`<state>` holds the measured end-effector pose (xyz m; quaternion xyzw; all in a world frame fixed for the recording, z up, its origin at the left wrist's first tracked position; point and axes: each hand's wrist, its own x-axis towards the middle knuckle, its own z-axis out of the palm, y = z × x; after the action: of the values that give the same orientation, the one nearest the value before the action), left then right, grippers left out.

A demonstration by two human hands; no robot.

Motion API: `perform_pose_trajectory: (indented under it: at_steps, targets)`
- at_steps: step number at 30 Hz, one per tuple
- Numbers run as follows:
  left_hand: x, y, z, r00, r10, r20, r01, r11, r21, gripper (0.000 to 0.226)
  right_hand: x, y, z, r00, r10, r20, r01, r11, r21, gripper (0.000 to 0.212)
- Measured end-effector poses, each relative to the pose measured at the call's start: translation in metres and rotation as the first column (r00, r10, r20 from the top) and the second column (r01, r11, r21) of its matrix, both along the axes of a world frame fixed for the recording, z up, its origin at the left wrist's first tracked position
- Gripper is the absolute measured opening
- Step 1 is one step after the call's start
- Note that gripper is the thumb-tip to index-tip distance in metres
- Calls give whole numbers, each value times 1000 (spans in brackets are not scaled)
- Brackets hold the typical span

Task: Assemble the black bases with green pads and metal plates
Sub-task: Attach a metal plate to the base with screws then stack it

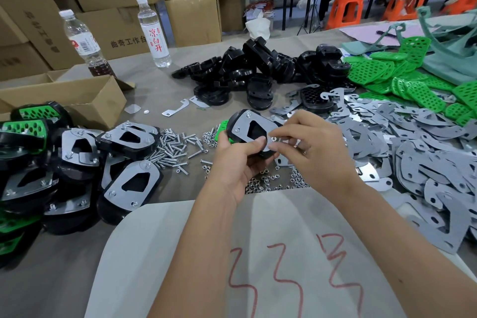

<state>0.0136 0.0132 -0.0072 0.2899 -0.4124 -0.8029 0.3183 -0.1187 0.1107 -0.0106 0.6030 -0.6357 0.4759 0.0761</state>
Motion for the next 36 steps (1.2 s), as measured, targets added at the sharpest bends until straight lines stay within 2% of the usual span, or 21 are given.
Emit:
perform_pose_trajectory:
  at_steps: [3,7,10,19,36]
  targets:
    - [-2,1,-2,1000,26,14,-26,999,-40,49,2,0,-3,995,-74,64,77,996,-46,8]
    - [-4,2,-4,997,68,21,-66,996,-64,50,2,0,-4,1000,-23,21,24,999,-29,3]
    - [-5,2,-4,996,88,21,-87,994,-67,50,1,0,-3,999,21,-45,-21,1000,-12,7]
    - [-6,1,-6,996,86,33,-83,993,-81,47,-3,1,-6,999,-10,40,10,1000,-17,8]
    - [-7,-2,-11,997,56,53,-47,986,-159,42,-5,7,7,993,75,-93,-70,996,54,16]
